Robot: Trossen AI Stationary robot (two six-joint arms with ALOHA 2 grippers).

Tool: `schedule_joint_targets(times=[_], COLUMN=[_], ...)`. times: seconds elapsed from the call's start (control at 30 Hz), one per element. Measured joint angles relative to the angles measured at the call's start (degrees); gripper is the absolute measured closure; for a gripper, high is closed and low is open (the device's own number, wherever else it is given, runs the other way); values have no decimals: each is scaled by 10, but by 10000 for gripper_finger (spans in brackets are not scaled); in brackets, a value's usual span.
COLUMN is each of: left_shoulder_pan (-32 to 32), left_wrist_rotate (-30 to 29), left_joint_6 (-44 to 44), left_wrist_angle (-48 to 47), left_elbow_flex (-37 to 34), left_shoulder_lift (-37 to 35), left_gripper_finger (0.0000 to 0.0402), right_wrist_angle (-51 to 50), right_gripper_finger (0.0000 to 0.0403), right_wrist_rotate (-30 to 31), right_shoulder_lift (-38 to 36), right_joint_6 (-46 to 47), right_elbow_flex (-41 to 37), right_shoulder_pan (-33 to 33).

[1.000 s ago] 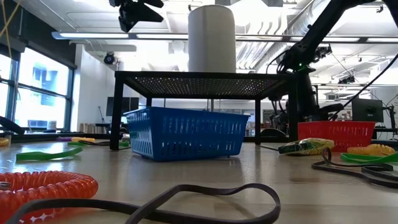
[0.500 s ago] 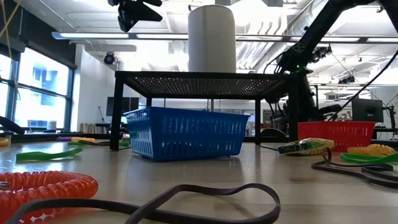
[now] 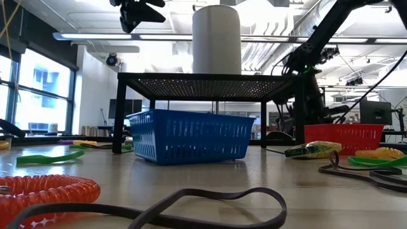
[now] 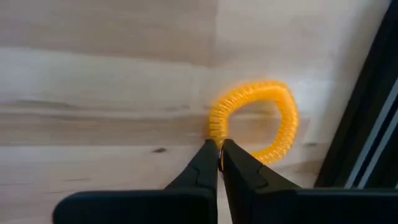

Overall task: Pick & Place Office Desk Supplies
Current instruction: Put the yellow spring keychain into the red bin

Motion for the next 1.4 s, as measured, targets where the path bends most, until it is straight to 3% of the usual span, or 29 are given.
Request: schedule_joint_targets(times=[0.5,0.67,0.83,1.1,1.4], left_shoulder_pan=[1,1,1,1,-15], left_wrist_rotate=[-7,-10,-10,-10,-10], left_joint_6=[-2,-2,-2,-11,-40], left_wrist_angle=[2,2,2,4,12], left_elbow_flex=[0,0,0,0,0], left_shoulder_lift=[0,0,0,0,0], left_gripper_finger=[236,236,236,236,236], right_wrist_angle=[-25,-67,-86,-139,-1], right_gripper_finger=[399,399,400,400,400], right_wrist_rotate=[28,-8,-36,-2,-28], right_shoulder_lift=[-198,-298,-372,-367,-367], right_joint_6=[-45,-30,54,165,173], right_elbow_flex=[0,1,1,-21,-155], right_shoulder_pan=[46,117,237,370,385])
